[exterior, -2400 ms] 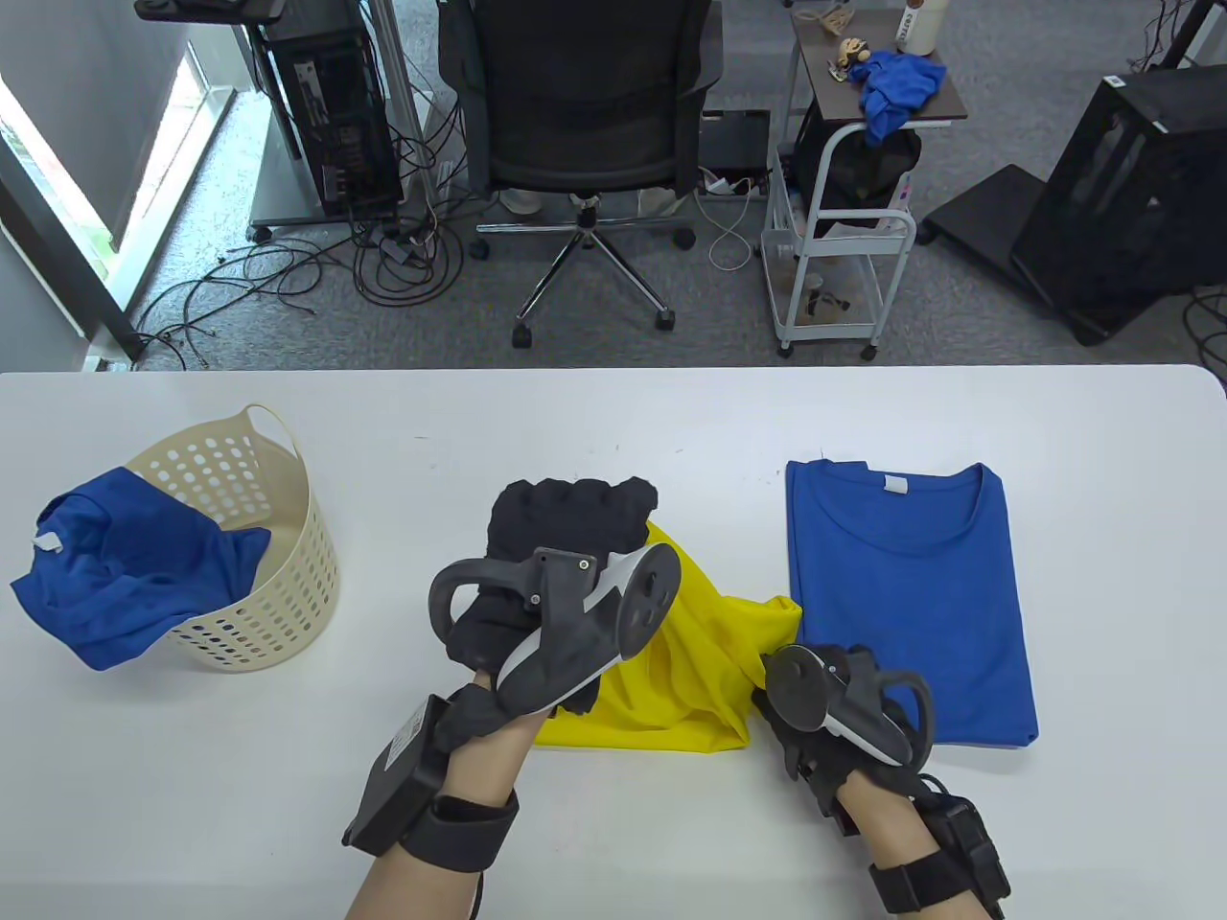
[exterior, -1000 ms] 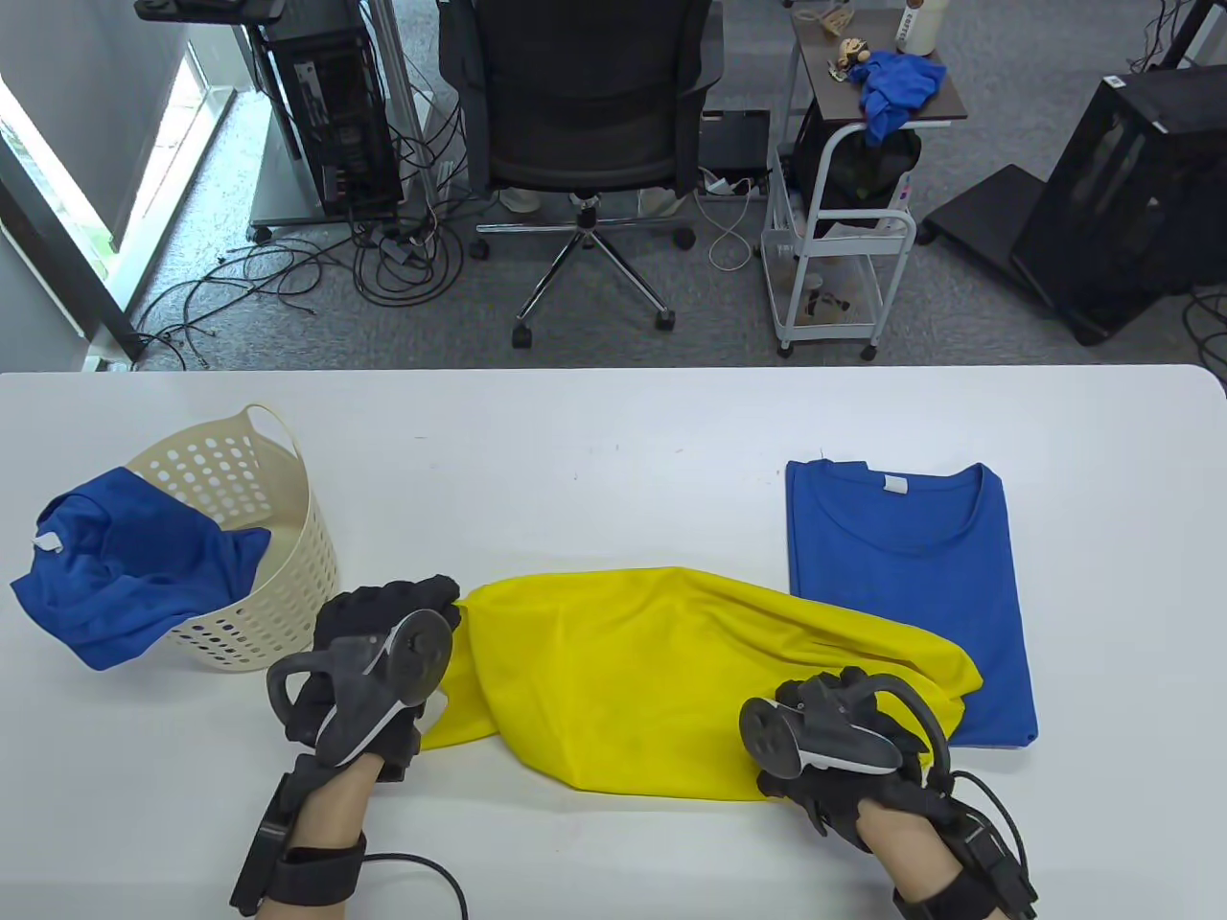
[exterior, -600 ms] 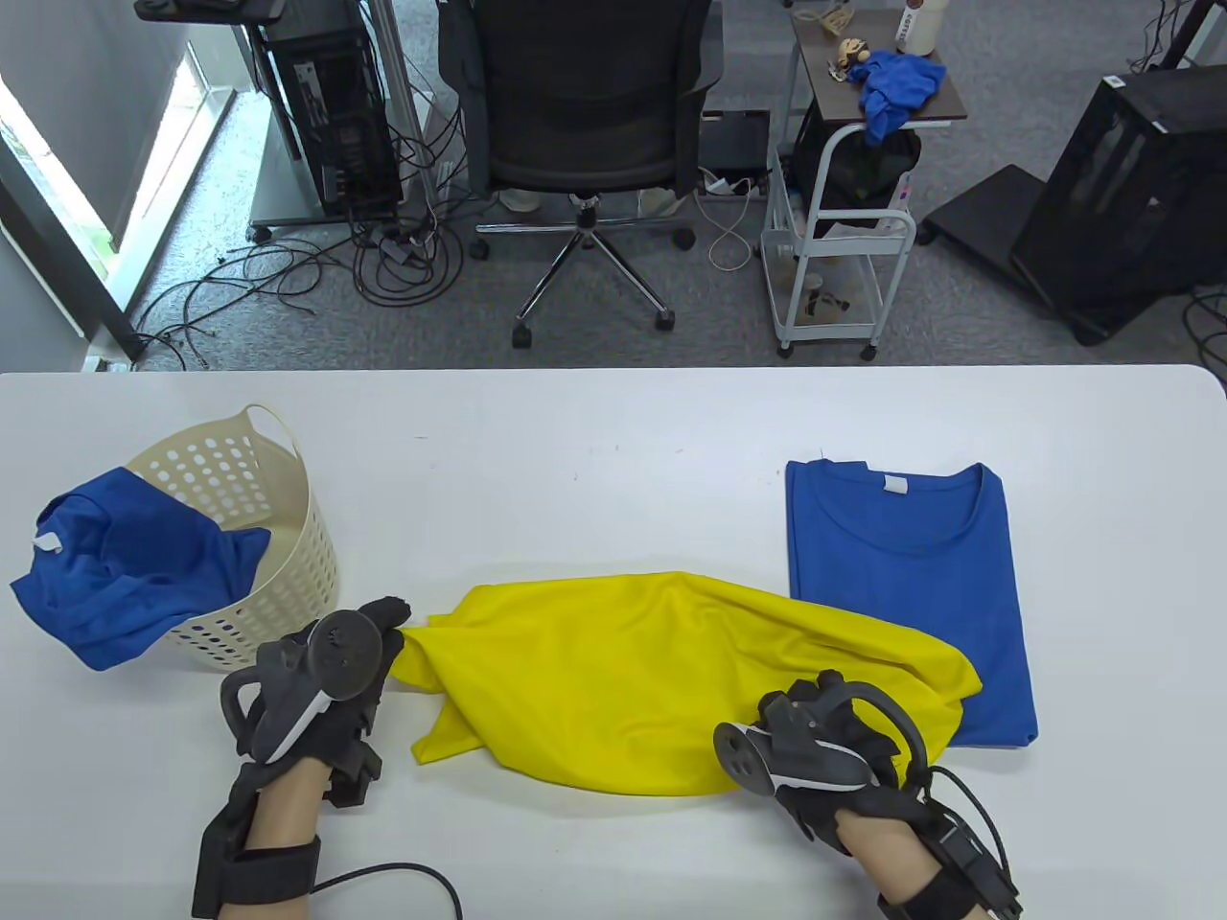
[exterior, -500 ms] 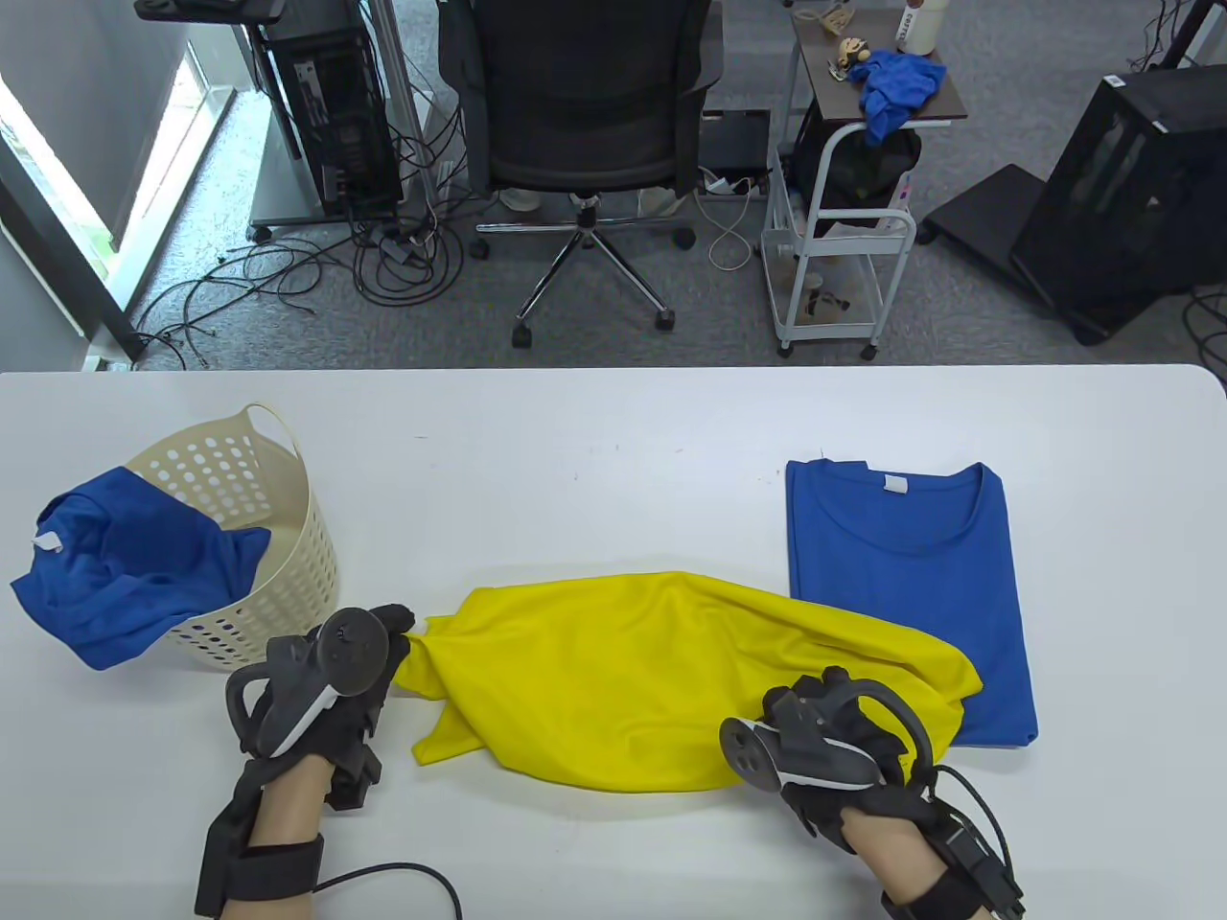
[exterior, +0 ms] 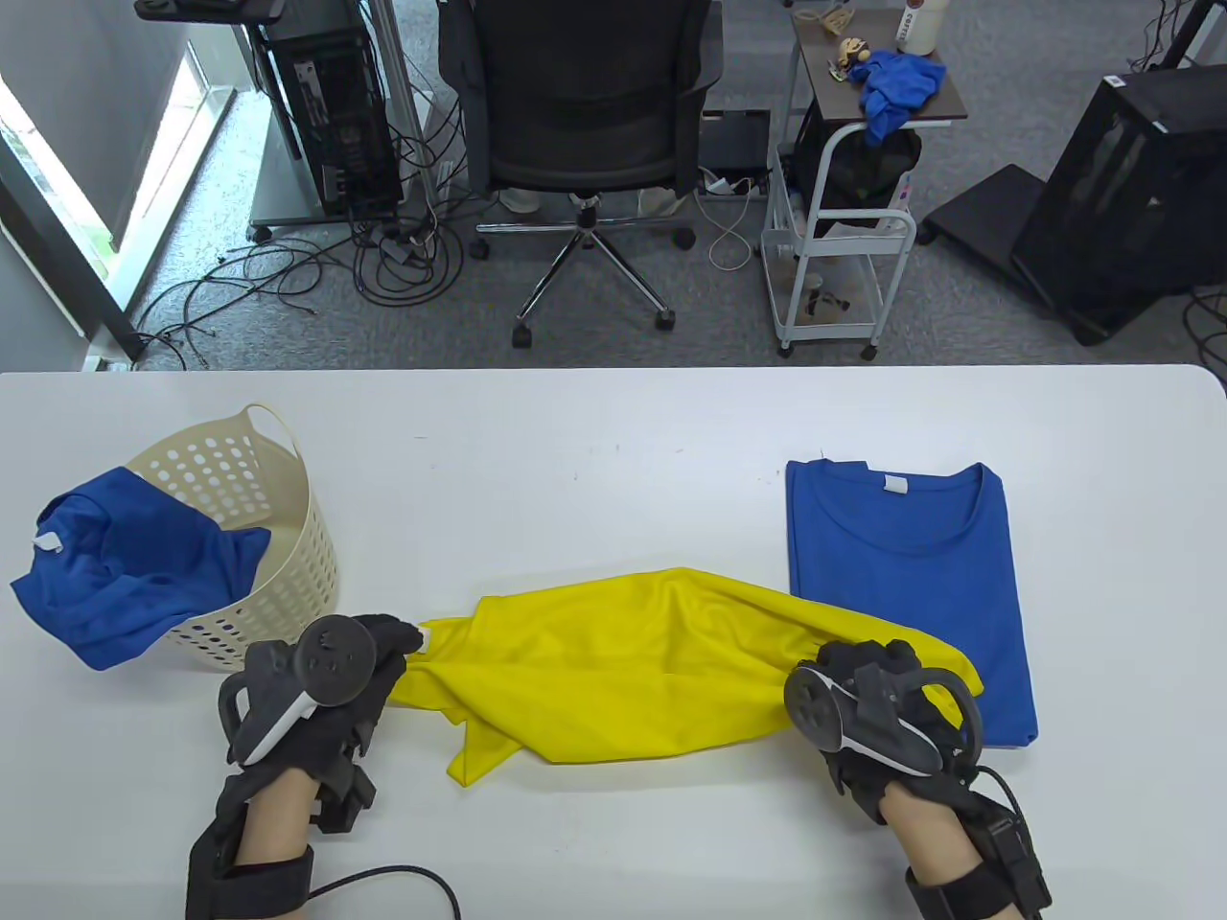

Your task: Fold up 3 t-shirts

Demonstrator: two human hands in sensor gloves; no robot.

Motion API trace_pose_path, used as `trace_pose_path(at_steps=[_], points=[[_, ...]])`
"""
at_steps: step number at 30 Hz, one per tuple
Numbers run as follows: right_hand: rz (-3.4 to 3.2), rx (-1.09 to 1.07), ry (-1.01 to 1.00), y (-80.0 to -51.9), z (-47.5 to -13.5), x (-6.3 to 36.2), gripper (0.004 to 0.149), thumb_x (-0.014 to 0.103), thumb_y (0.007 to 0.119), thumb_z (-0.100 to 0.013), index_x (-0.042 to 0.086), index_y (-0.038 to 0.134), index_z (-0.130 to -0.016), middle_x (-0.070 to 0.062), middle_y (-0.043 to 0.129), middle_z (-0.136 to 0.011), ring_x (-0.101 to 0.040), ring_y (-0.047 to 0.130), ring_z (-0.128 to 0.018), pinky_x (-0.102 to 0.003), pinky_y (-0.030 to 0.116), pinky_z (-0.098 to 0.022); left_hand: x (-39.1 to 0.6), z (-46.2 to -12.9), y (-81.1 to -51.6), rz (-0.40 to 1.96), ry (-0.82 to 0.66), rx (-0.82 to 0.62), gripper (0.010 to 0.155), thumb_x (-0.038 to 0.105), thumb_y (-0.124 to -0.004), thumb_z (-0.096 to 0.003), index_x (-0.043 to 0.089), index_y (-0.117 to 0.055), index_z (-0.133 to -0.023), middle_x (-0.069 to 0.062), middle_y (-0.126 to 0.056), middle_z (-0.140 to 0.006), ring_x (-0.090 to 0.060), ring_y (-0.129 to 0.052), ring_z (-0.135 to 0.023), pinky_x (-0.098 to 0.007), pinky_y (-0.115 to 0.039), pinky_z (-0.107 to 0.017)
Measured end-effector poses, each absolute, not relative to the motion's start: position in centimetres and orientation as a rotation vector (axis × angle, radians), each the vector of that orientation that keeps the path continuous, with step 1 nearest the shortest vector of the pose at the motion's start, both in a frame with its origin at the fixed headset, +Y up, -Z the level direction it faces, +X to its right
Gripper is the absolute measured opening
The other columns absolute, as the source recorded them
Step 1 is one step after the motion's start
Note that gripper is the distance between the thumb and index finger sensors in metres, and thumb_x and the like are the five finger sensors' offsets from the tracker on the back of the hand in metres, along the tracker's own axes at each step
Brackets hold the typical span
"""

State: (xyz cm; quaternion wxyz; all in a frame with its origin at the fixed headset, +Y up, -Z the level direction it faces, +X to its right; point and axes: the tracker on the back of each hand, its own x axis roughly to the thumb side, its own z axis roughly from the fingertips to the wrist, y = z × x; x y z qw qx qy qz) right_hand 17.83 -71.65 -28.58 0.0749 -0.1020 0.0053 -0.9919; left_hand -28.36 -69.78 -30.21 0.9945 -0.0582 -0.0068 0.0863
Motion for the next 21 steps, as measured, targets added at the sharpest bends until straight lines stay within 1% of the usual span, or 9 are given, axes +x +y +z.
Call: trace_pose_path(at_steps=[3, 5, 9, 10, 15, 17, 19, 20, 21], points=[[-2.999, -0.314, 0.037, -71.3, -28.4, 18.0, 0.049, 0.045, 0.078, -0.041, 0.027, 0.075, -0.086, -0.005, 0.077, -0.096, -0.039, 0.08, -0.086, -0.067, 0.055, -0.067, -27.8, -30.7, -71.2, 0.034, -0.013, -0.275, 0.042, 0.05, -0.077, -0.0415, 0.049, -0.078, -0.084, 0.012, -0.071, -0.104, -0.019, -0.071, -0.1, -0.053, -0.06, -0.078], [-3.018, -0.316, 0.051, -71.0, -28.3, 18.2, 0.049, 0.045, 0.078, -0.041, 0.027, 0.075, -0.086, -0.005, 0.077, -0.096, -0.039, 0.08, -0.086, -0.067, 0.055, -0.067, -27.7, -30.9, -71.8, -0.01, -0.019, -0.295, 0.043, 0.051, -0.078, -0.0399, 0.051, -0.078, -0.083, 0.013, -0.069, -0.105, -0.019, -0.07, -0.101, -0.053, -0.059, -0.079], [-3.046, -0.322, 0.048, -71.0, -28.2, 18.4, 0.049, 0.045, 0.077, -0.041, 0.027, 0.076, -0.086, -0.006, 0.078, -0.096, -0.039, 0.08, -0.086, -0.067, 0.055, -0.067, -27.8, -31.1, -72.5, -0.03, 0.004, -0.396, 0.049, 0.054, -0.079, -0.0385, 0.054, -0.073, -0.087, 0.01, -0.063, -0.111, -0.022, -0.064, -0.104, -0.055, -0.055, -0.08], [-3.048, -0.322, 0.046, -71.0, -28.2, 18.4, 0.049, 0.046, 0.077, -0.041, 0.027, 0.075, -0.086, -0.005, 0.077, -0.096, -0.039, 0.08, -0.086, -0.067, 0.055, -0.067, -27.8, -31.1, -72.7, -0.047, 0.007, -0.405, 0.05, 0.054, -0.08, -0.0386, 0.056, -0.071, -0.088, 0.011, -0.061, -0.112, -0.022, -0.063, -0.105, -0.055, -0.054, -0.08], [-3.058, -0.329, 0.047, -71.1, -28.2, 18.5, 0.049, 0.046, 0.077, -0.041, 0.027, 0.076, -0.086, -0.006, 0.077, -0.096, -0.039, 0.08, -0.086, -0.068, 0.054, -0.067, -27.3, -31.4, -73.4, -0.145, 0.029, -0.343, 0.058, 0.048, -0.08, -0.0402, 0.056, -0.059, -0.093, 0.011, -0.056, -0.112, -0.021, -0.062, -0.105, -0.053, -0.055, -0.08], [-3.061, -0.335, 0.049, -71.2, -28.2, 18.5, 0.049, 0.046, 0.077, -0.041, 0.027, 0.076, -0.086, -0.006, 0.078, -0.096, -0.039, 0.08, -0.086, -0.068, 0.054, -0.067, -26.9, -31.6, -73.8, -0.178, 0.017, -0.315, 0.058, 0.047, -0.081, -0.0398, 0.055, -0.057, -0.092, 0.012, -0.054, -0.112, -0.019, -0.062, -0.105, -0.053, -0.054, -0.081], [-3.063, -0.339, 0.051, -71.2, -28.2, 18.5, 0.049, 0.046, 0.077, -0.041, 0.027, 0.076, -0.086, -0.006, 0.078, -0.096, -0.039, 0.08, -0.086, -0.067, 0.054, -0.067, -26.6, -31.4, -73.5, -0.164, -0.015, -0.216, 0.049, 0.043, -0.082, -0.0397, 0.054, -0.064, -0.084, 0.013, -0.056, -0.11, -0.016, -0.065, -0.103, -0.051, -0.055, -0.081], [-3.065, -0.341, 0.053, -71.2, -28.2, 18.5, 0.049, 0.046, 0.077, -0.041, 0.027, 0.076, -0.086, -0.006, 0.078, -0.096, -0.039, 0.08, -0.086, -0.068, 0.054, -0.067, -26.5, -31.4, -73.3, -0.152, -0.034, -0.195, 0.042, 0.041, -0.083, -0.04, 0.054, -0.069, -0.078, 0.014, -0.059, -0.109, -0.016, -0.066, -0.102, -0.052, -0.056, -0.08], [-3.069, -0.344, 0.053, -71.2, -28.2, 18.5, 0.049, 0.046, 0.077, -0.041, 0.027, 0.076, -0.086, -0.006, 0.078, -0.096, -0.039, 0.08, -0.086, -0.067, 0.054, -0.067, -26.4, -31.3, -73.0, -0.152, -0.031, -0.2, 0.04, 0.041, -0.083, -0.0402, 0.054, -0.072, -0.076, 0.013, -0.06, -0.108, -0.016, -0.066, -0.102, -0.052, -0.056, -0.08]])
